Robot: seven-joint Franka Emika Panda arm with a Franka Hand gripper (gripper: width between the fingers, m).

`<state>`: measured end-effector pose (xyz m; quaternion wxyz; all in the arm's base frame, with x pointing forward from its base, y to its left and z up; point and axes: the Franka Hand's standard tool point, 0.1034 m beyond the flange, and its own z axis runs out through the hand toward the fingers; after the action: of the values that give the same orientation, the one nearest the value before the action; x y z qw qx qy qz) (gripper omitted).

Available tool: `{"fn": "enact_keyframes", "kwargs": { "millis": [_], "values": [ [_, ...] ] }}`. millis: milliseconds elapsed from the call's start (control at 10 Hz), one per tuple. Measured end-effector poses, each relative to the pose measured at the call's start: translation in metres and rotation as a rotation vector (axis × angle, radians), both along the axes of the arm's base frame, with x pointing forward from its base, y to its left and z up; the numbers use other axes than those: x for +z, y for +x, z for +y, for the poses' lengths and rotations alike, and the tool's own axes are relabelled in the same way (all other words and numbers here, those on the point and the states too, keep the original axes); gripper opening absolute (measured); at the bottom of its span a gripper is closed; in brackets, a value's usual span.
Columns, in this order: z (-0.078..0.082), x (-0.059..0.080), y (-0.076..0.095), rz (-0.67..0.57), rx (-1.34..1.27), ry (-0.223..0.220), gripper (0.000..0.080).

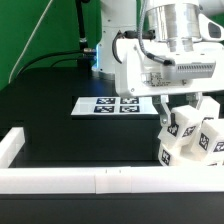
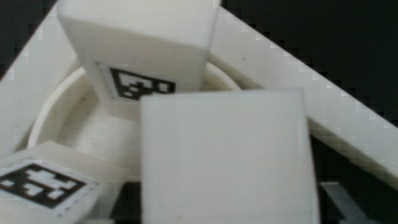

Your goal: Assemble stool

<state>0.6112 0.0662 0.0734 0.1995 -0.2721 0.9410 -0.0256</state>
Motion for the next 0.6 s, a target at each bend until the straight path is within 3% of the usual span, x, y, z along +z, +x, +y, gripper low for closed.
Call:
{"fn": "enact_keyframes", "kwargs": {
  "millis": [200,300,400,500,600],
  "values": [
    [0.000,-0.002,-0.002,0.003,-0.012,0.009,0.0347],
    [0.001,-0.002,-0.002,0.002,0.016,-0.002,0.0517],
    [0.001,-0.002,-0.002,0.001,0.022,-0.005,0.0621],
    [0.001,0.000,-0.001,-0.003,0.080,-0.025,0.0641],
    [0.001,0.012,0.001,-0.018,0.162,-0.044,0.0641]
  ]
}}
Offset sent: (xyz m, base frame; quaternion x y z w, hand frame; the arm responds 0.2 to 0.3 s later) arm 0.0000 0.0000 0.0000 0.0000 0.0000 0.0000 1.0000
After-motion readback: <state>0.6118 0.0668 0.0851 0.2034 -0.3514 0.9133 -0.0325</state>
